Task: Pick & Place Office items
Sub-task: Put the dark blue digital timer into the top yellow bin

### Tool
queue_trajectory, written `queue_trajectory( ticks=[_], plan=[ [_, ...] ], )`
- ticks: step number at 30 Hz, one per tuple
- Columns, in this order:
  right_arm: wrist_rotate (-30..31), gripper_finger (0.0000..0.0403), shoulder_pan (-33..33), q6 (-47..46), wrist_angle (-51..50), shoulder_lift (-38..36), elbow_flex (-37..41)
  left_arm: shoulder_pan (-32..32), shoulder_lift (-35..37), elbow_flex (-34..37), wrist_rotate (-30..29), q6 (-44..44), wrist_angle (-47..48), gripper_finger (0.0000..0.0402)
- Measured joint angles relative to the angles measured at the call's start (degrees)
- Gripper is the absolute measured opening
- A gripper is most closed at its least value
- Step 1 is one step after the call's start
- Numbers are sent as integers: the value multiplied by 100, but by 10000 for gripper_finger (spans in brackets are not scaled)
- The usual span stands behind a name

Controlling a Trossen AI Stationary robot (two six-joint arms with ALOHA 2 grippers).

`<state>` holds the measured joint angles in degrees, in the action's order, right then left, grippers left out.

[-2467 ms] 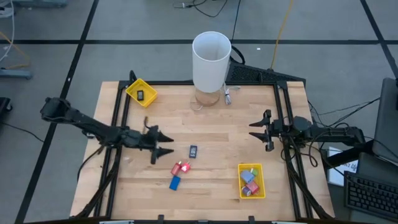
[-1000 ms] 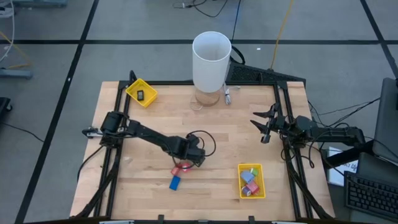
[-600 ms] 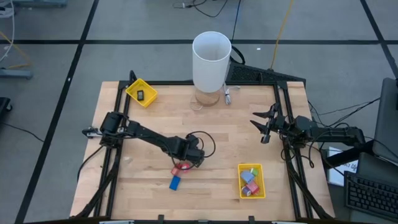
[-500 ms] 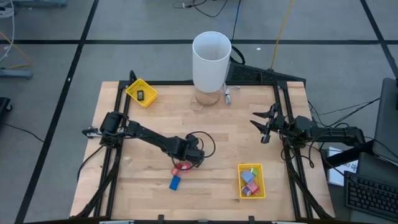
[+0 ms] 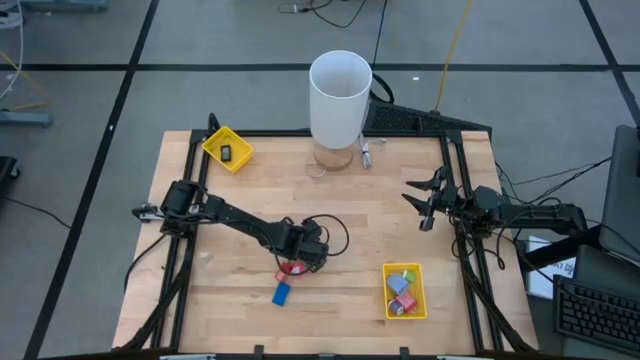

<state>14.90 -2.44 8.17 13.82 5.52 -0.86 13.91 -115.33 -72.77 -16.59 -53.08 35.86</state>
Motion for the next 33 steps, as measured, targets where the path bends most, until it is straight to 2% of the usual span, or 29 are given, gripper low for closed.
queue_trajectory(
  ticks=[5, 10, 17, 20, 25, 28, 33],
  plan=[
    [0, 162, 2, -1, 0, 2, 0, 12, 0, 0, -122, 287, -127, 153],
    [0, 160, 2, -1, -6, 1, 0, 148, 110, 18, -463, 454, -169, 152],
    [0, 161, 2, 1, -78, 0, 0, 543, 894, 46, -1225, 723, -199, 168],
    [1, 160, 2, -1, -82, 1, 0, 740, 1278, 55, -1631, 918, -188, 161],
    [0, 162, 2, -1, -82, 0, 0, 1233, 1753, 49, -2185, 2022, -722, 151],
    [2, 161, 2, -1, -79, 0, 0, 1508, 1852, 48, -2102, 2860, -1391, 154],
    [2, 161, 2, -1, -84, 2, 0, 1717, 1853, 248, -1560, 3635, -2568, 168]
  ],
)
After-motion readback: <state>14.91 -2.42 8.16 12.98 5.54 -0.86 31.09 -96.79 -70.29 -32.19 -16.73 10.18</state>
